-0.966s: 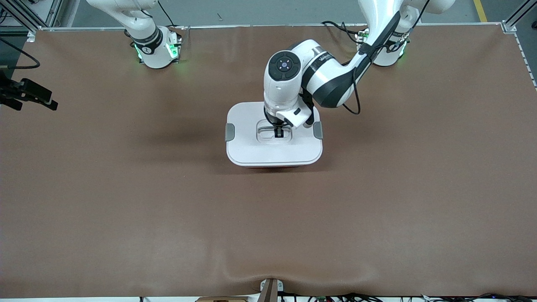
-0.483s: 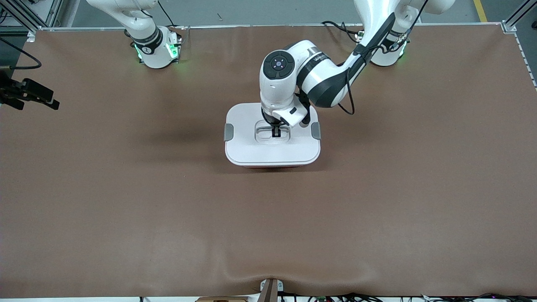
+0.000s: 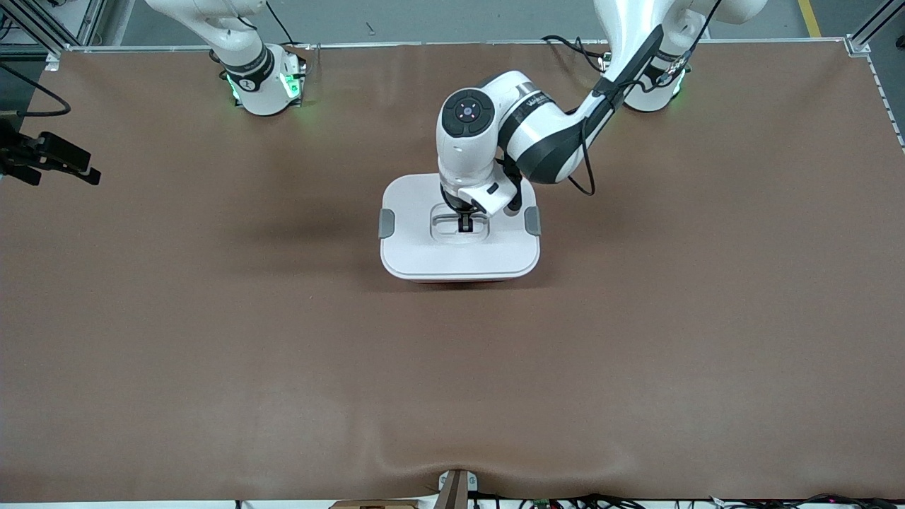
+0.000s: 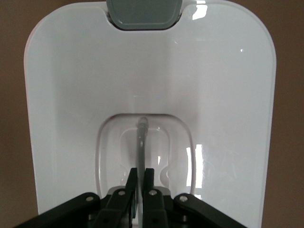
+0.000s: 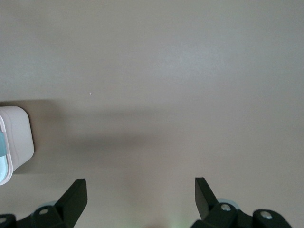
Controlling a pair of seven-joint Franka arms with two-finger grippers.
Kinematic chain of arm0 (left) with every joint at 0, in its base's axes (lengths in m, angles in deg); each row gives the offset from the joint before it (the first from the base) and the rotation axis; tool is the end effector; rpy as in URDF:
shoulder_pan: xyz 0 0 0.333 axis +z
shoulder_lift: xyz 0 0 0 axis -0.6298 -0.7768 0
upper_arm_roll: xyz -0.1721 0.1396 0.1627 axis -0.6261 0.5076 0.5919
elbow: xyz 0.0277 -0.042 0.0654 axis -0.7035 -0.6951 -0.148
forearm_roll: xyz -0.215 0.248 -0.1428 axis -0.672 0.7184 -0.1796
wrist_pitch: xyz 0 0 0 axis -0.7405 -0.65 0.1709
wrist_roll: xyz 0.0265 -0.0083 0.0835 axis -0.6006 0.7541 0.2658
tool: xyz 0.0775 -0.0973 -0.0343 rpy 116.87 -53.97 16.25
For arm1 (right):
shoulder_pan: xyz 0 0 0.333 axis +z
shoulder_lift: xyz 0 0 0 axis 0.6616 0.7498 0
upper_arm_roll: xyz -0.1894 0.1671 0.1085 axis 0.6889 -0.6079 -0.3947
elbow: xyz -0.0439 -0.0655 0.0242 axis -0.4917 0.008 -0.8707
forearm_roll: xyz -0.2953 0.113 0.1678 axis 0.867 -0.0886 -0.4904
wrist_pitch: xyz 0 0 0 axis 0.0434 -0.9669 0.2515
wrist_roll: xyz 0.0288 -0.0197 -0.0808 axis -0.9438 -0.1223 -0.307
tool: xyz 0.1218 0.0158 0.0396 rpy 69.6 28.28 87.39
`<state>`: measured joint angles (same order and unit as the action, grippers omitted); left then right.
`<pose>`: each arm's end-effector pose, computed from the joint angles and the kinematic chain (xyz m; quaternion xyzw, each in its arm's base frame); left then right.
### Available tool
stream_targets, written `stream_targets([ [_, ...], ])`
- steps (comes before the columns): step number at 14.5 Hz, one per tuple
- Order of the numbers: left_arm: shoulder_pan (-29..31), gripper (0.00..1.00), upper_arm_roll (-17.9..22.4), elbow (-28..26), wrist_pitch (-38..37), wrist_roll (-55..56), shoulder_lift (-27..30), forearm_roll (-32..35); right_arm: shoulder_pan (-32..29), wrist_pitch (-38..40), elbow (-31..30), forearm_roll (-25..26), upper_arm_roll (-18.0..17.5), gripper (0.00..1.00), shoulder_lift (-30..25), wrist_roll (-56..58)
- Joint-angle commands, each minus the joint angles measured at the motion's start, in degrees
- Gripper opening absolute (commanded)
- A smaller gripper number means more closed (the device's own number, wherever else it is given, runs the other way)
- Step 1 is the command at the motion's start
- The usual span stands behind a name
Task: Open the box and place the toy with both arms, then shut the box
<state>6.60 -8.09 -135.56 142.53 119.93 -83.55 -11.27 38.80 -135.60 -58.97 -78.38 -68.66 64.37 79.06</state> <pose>0.4271 -0.4753 0.3208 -0.7033 -0.7105 0.0221 0.0041 0.4989 -0.0407 0.5676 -0.9994 0.0143 0.0179 0.0264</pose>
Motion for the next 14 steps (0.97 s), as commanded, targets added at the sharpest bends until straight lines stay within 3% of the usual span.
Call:
stream_targets([
  [1,-1.1,0.00,0.1,-0.5,-0.1,1.1,-0.1,1.5,-0.1,1.0,1.9,0.7,-0.4,1.00,0.4,-1.0],
  [14,-0.7,0.00,0.1,-1.4,-0.6,1.1,0.1,1.9,0.5,2.6,1.9,0.7,-0.5,1.00,0.5,-1.0],
])
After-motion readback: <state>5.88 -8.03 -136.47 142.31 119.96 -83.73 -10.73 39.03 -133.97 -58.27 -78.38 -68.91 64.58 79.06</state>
